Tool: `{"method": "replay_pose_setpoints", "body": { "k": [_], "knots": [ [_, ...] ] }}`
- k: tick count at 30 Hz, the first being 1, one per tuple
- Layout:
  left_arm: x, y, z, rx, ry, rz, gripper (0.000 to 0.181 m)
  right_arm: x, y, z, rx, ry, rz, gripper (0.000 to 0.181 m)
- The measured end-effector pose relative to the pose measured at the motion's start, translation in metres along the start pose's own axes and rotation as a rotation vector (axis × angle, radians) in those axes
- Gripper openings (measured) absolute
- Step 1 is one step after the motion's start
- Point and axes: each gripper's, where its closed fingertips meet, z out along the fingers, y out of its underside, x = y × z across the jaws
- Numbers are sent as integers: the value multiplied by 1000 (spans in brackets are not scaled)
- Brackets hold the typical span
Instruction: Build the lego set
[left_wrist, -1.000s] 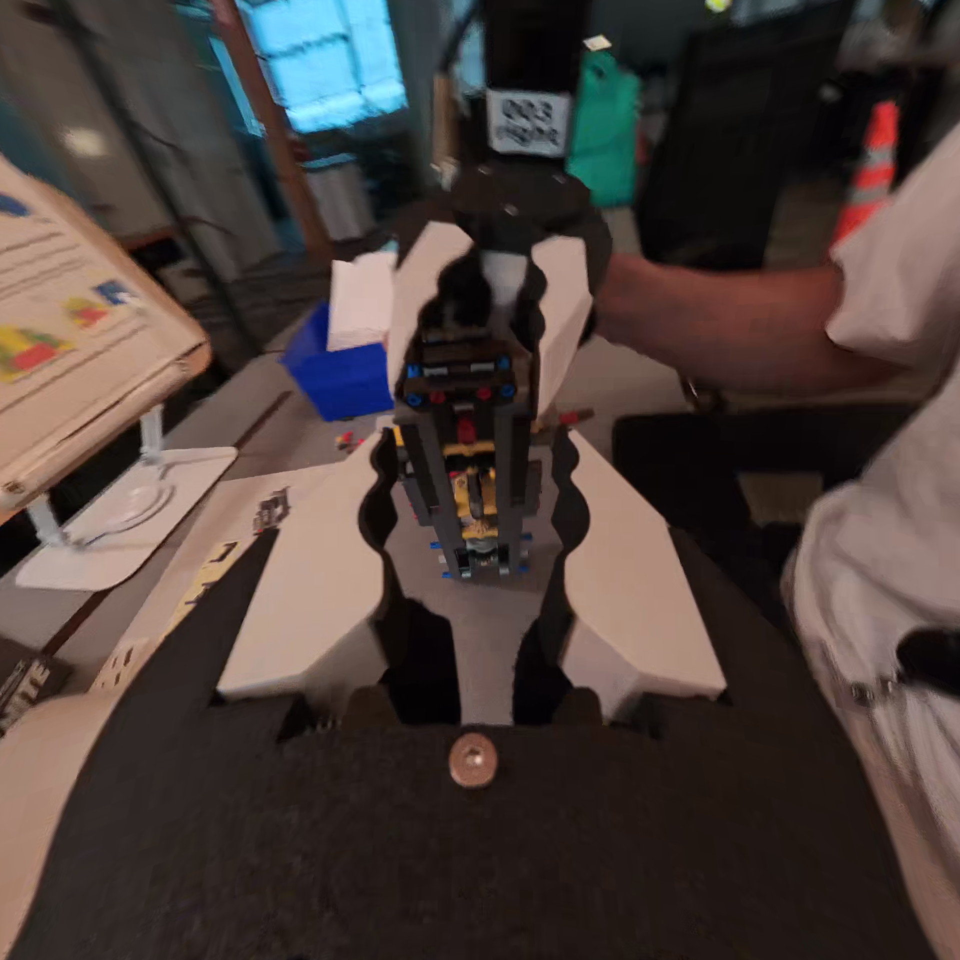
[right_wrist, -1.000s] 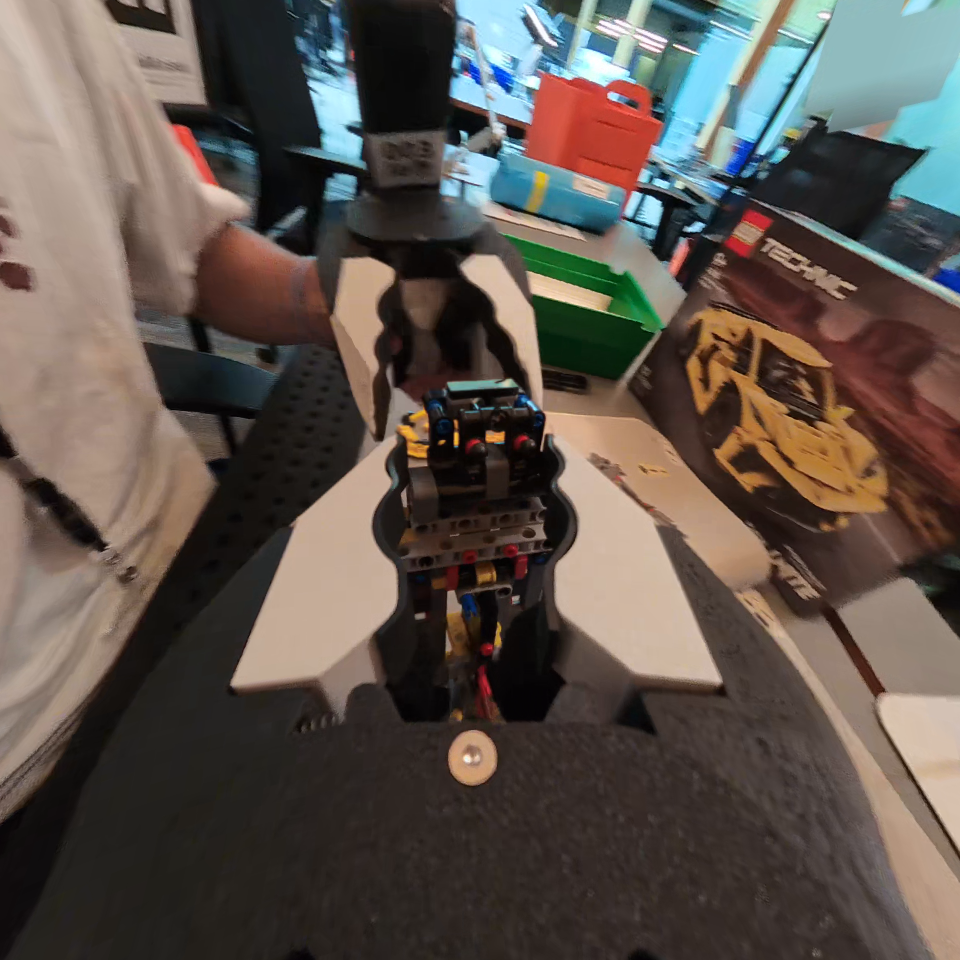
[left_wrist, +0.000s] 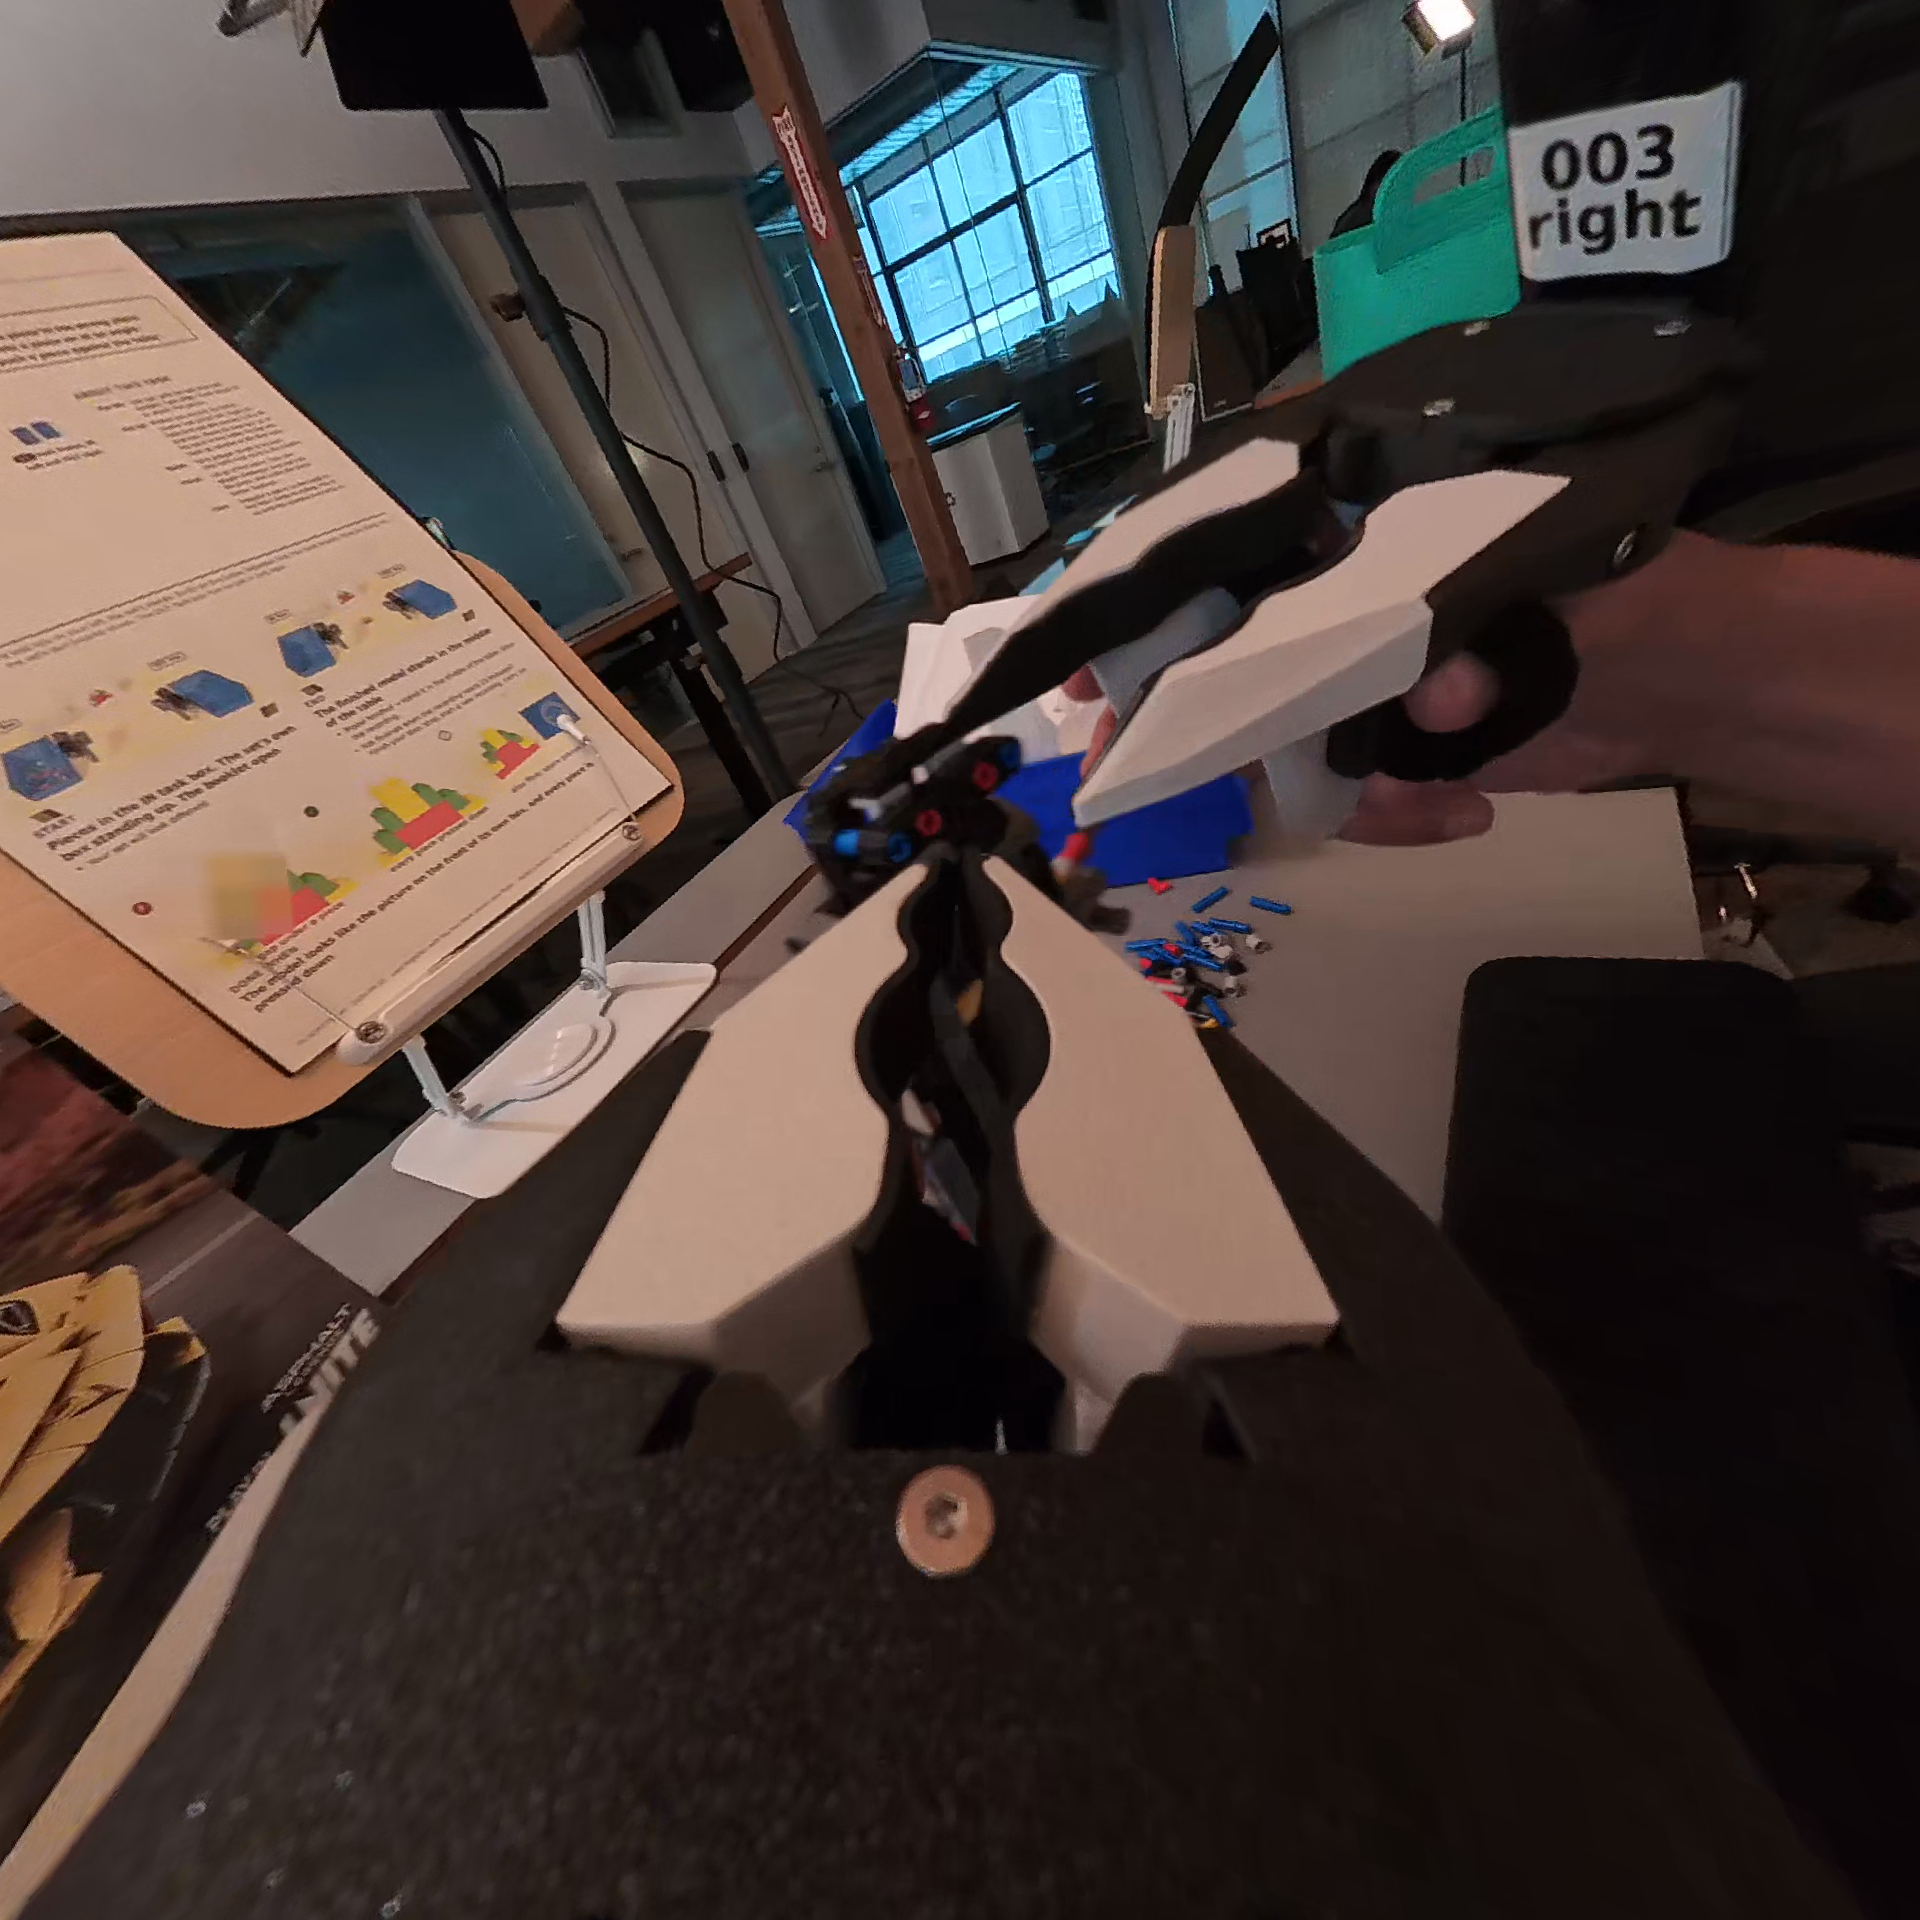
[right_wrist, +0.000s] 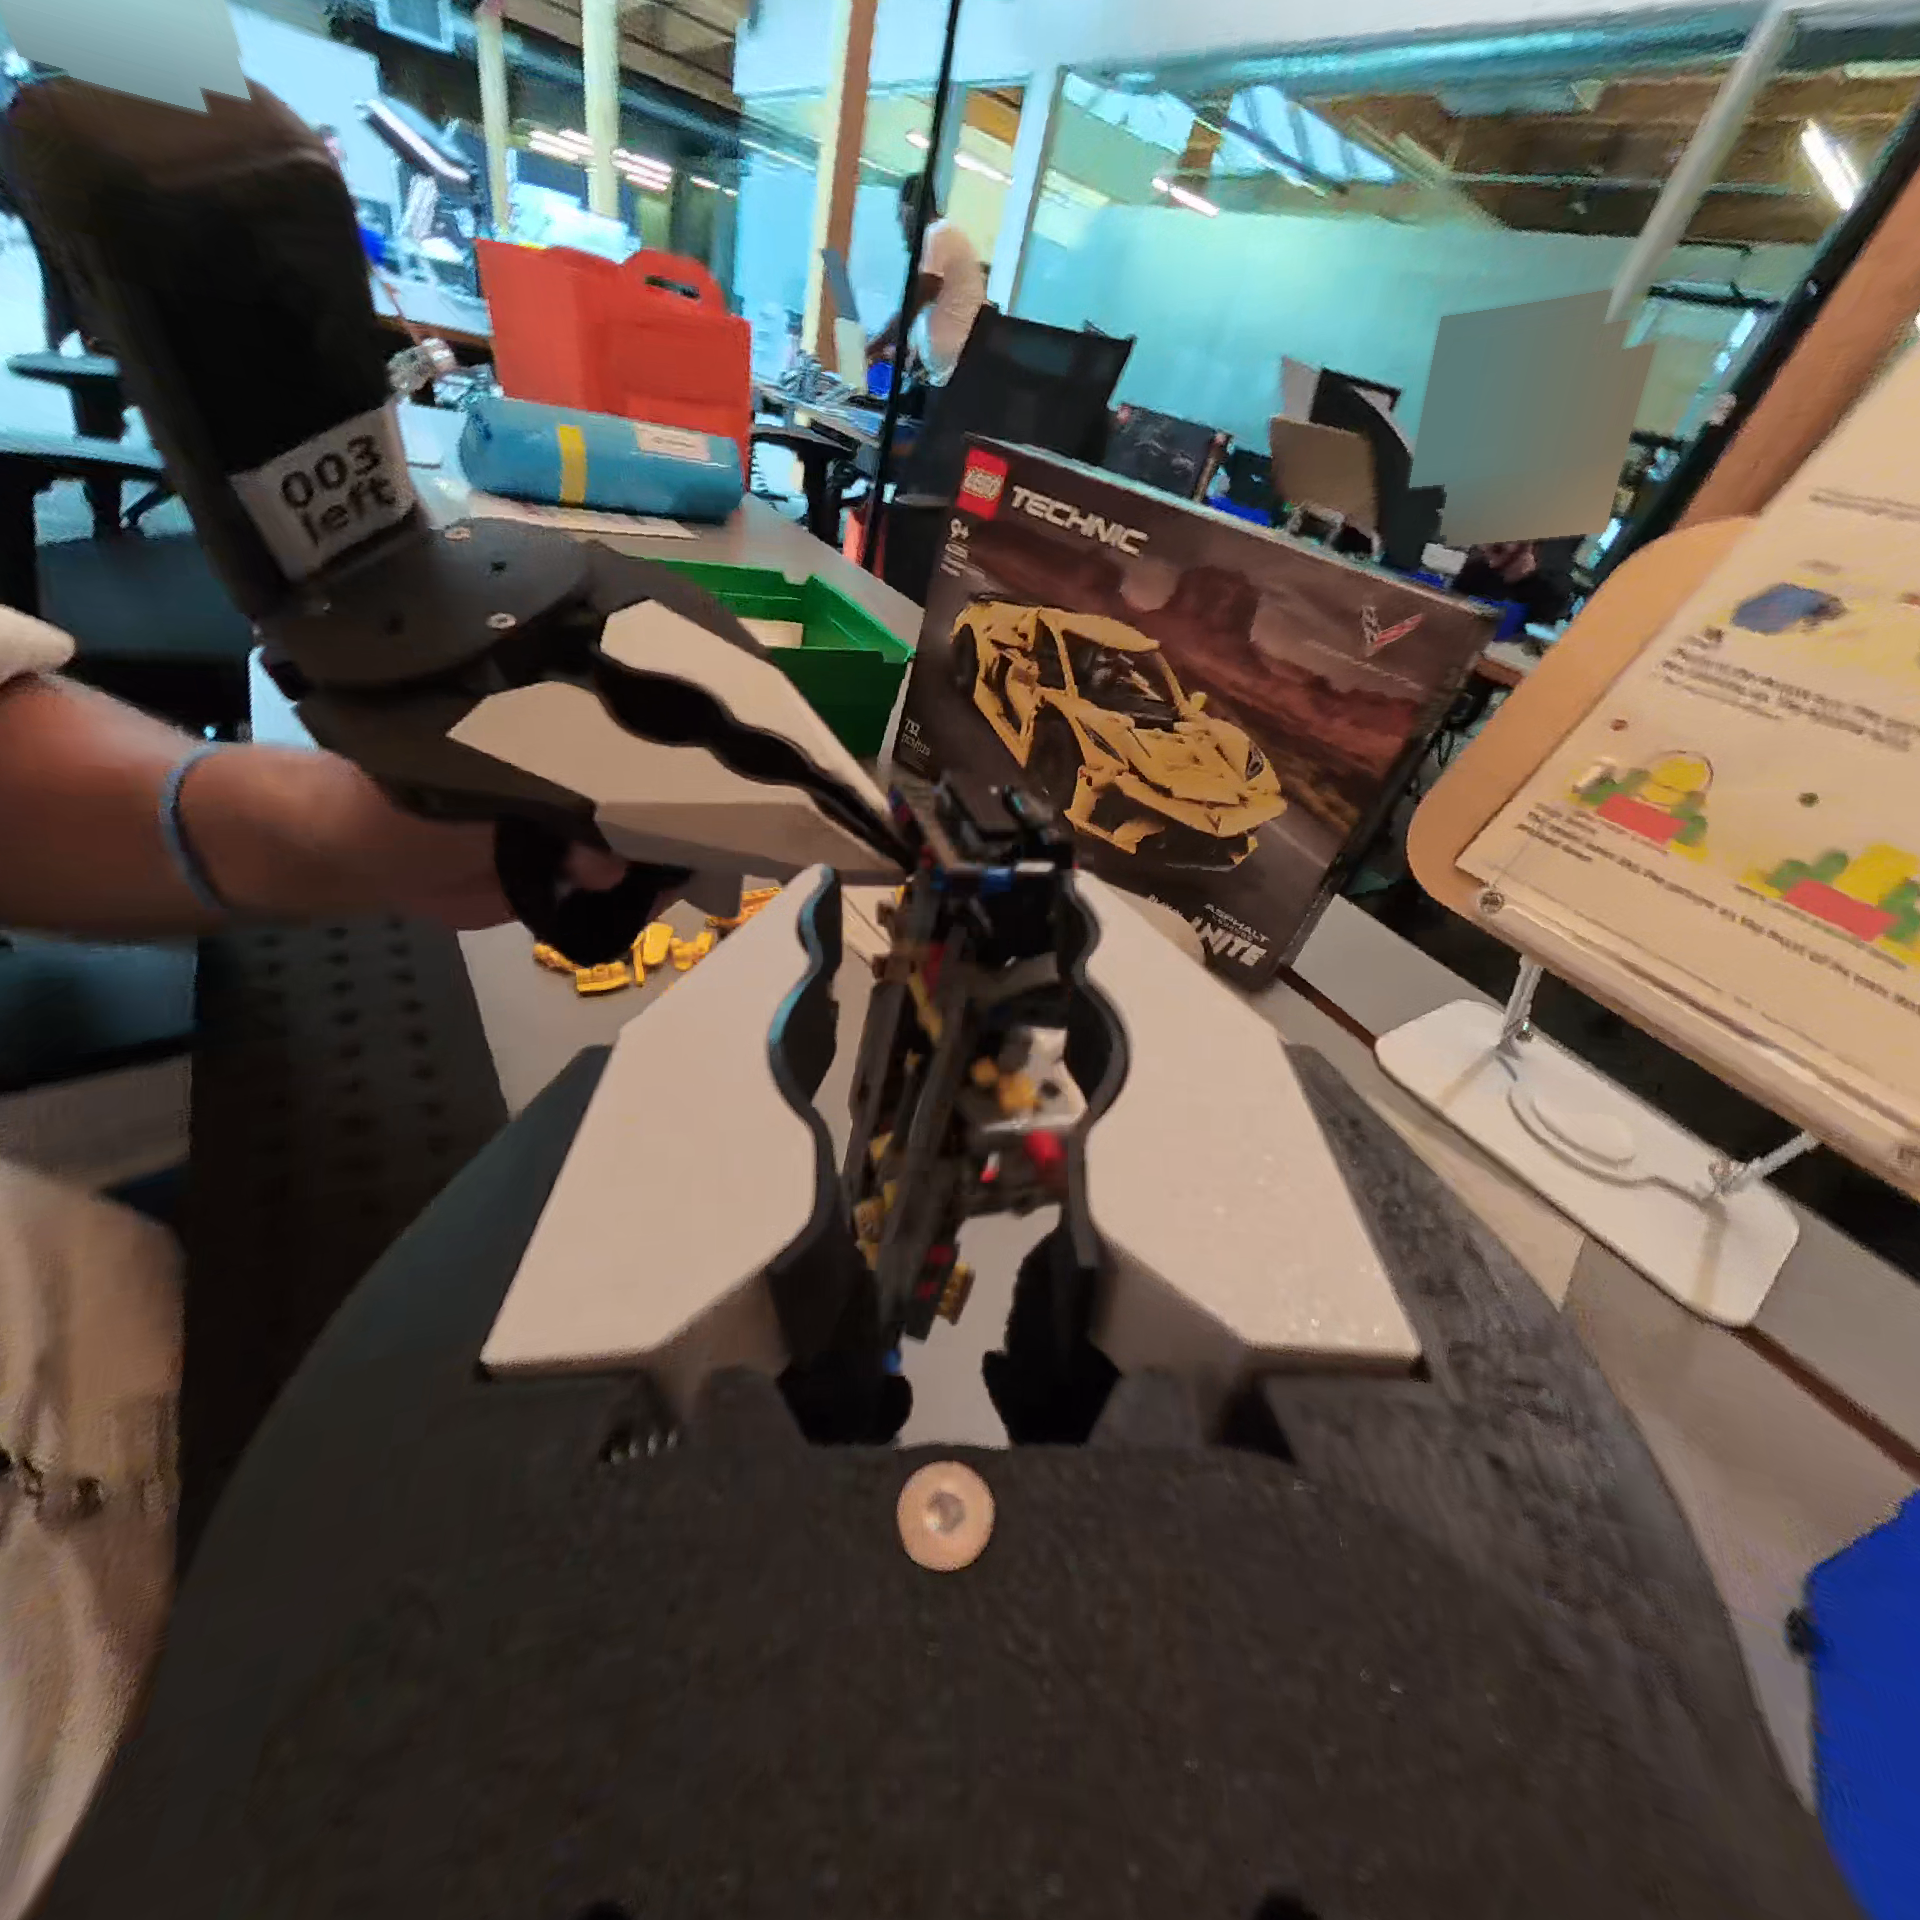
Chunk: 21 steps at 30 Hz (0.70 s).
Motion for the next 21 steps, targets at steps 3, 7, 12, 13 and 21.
{"method": "replay_pose_setpoints", "body": {
  "k": [3, 7, 12, 13, 21],
  "knots": [
    [7, -2, 1, -3, 11, 23, 0, 4, 5, -3, -3, 60, 60, 43],
    [-17, -2, -15, 23, -79, 86, 0, 17, 4, 8, 27, 3, 124, 42],
    [-97, 107, 44, -274, 210, -337, 75, 119, 65, 15, -143, 83, 154, 39],
    [-84, 117, 53, -306, 397, -524, 81, 118, 101, 24, -236, -81, 379, 41],
    [-83, 172, 76, -493, 281, -759, 69, 107, 203, 40, -487, -114, 876, 56]
  ]
}}
